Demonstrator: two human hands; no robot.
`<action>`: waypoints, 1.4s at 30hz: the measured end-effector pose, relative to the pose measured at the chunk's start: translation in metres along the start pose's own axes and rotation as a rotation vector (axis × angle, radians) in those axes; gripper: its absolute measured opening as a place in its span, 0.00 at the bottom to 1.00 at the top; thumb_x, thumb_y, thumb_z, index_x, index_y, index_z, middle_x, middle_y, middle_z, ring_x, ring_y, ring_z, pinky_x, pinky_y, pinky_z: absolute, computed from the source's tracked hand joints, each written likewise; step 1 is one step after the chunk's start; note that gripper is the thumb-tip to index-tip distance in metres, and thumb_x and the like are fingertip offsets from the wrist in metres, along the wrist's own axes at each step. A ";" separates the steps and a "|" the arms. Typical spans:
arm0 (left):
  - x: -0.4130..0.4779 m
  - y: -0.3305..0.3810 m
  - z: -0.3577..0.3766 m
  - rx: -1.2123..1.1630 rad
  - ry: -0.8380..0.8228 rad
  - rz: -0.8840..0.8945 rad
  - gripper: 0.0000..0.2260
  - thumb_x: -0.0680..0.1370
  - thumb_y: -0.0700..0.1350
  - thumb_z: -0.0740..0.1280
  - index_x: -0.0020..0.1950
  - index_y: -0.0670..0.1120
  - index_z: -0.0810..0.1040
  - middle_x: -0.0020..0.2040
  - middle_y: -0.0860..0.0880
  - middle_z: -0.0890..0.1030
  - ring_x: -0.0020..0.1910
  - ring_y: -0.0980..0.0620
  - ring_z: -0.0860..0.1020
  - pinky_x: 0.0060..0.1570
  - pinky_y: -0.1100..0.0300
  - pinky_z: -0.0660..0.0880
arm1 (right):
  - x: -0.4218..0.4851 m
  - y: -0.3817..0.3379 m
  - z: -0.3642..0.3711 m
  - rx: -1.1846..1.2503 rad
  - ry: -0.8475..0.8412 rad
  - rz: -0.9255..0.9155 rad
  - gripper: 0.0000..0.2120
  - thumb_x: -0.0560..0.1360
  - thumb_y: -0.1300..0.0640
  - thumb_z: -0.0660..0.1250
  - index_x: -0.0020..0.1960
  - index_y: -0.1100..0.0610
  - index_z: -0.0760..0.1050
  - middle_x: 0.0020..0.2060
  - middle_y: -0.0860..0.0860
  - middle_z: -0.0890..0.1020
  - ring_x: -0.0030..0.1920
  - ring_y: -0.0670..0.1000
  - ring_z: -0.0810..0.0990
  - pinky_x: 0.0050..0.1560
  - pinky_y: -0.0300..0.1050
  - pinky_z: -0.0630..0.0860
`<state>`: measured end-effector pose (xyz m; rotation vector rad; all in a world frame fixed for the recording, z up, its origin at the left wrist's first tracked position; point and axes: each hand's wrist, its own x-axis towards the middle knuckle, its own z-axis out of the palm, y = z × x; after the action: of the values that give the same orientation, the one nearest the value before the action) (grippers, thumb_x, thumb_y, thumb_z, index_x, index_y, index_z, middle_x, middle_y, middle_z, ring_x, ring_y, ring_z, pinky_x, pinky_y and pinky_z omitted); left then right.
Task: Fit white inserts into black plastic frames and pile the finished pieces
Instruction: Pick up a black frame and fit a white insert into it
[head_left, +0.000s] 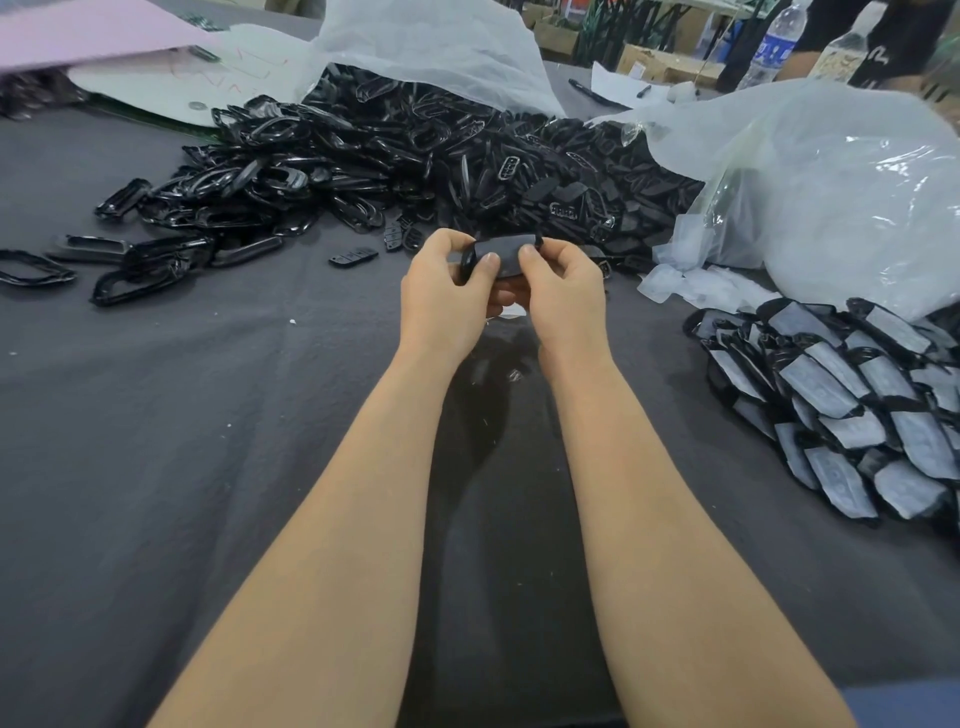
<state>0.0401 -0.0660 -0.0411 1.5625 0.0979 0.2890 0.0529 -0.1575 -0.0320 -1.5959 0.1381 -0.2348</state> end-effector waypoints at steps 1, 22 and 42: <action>0.000 0.000 -0.001 -0.010 0.006 -0.008 0.05 0.80 0.40 0.65 0.51 0.49 0.71 0.42 0.44 0.83 0.35 0.54 0.83 0.42 0.58 0.82 | 0.000 0.000 0.000 0.006 -0.026 0.008 0.08 0.79 0.62 0.62 0.56 0.64 0.75 0.48 0.61 0.82 0.50 0.61 0.82 0.56 0.59 0.79; 0.002 -0.004 0.000 -0.004 0.003 -0.030 0.06 0.80 0.36 0.63 0.54 0.46 0.73 0.49 0.42 0.83 0.40 0.51 0.83 0.48 0.55 0.81 | 0.003 0.005 -0.002 -0.201 -0.074 -0.102 0.08 0.76 0.65 0.64 0.55 0.63 0.76 0.47 0.59 0.83 0.49 0.59 0.83 0.56 0.58 0.78; -0.001 0.001 -0.001 -0.010 -0.095 -0.025 0.10 0.80 0.35 0.61 0.55 0.50 0.71 0.39 0.49 0.82 0.33 0.60 0.81 0.37 0.67 0.78 | 0.006 0.004 -0.010 0.005 0.019 0.025 0.03 0.78 0.63 0.64 0.50 0.62 0.76 0.42 0.57 0.82 0.38 0.51 0.81 0.45 0.45 0.79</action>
<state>0.0391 -0.0649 -0.0397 1.5610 0.0415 0.1950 0.0567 -0.1693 -0.0349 -1.5866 0.1718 -0.2306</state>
